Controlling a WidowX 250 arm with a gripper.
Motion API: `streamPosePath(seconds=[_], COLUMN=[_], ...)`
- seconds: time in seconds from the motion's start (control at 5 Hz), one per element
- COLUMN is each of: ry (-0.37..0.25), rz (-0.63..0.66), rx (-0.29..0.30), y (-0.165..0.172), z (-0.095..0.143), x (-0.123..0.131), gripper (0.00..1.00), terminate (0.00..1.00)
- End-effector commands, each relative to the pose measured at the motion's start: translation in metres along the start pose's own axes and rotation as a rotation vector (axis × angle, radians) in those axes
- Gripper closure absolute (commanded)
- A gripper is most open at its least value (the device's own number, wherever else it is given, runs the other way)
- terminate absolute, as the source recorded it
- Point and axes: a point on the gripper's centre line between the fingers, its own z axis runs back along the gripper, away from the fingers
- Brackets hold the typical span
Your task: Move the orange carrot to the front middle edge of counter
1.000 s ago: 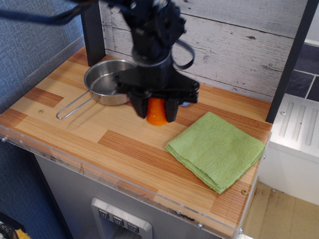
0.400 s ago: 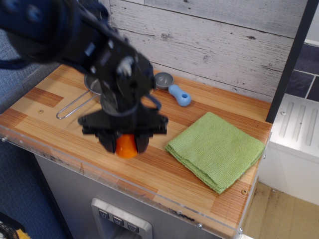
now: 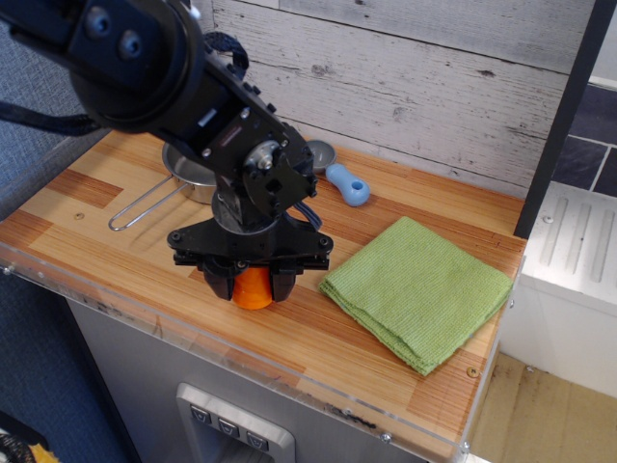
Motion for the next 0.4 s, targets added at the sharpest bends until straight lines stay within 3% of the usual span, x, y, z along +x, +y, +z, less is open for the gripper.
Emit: streamPosePath(seconds=[0.0, 0.2], ry=[-0.001, 0.010], rz=[0.071, 0.085], rx=[0.026, 0.008], y=[-0.0075, -0.0077], z=[0.0079, 0.0066], x=[-0.0023, -0.0042], gripper=[0.00, 0.00], terminate=[0.00, 0.00])
